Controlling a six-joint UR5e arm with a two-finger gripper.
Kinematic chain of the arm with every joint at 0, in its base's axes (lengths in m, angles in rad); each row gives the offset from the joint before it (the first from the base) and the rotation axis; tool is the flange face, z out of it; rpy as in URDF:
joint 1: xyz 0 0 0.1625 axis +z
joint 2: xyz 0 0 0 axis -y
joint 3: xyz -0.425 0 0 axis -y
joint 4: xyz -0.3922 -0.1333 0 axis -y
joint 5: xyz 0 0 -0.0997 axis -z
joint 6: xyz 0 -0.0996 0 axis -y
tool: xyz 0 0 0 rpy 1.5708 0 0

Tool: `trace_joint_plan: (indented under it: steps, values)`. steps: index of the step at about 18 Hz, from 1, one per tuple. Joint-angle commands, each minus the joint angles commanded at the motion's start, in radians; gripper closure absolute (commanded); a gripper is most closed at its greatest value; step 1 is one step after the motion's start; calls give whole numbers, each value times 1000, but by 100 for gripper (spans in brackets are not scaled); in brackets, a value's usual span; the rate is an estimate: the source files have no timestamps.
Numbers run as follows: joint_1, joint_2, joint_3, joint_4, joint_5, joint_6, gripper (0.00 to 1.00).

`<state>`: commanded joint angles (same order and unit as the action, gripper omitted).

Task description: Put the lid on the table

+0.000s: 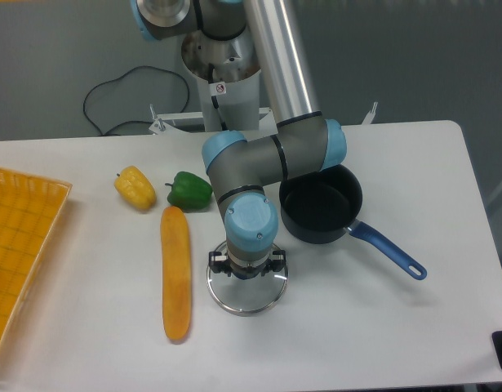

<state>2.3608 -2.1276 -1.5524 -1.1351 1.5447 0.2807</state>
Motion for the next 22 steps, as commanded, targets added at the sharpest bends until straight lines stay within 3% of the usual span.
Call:
trace_joint_plan:
  steps: [22]
  values:
    - [-2, -6, 0, 0, 0, 2, 29]
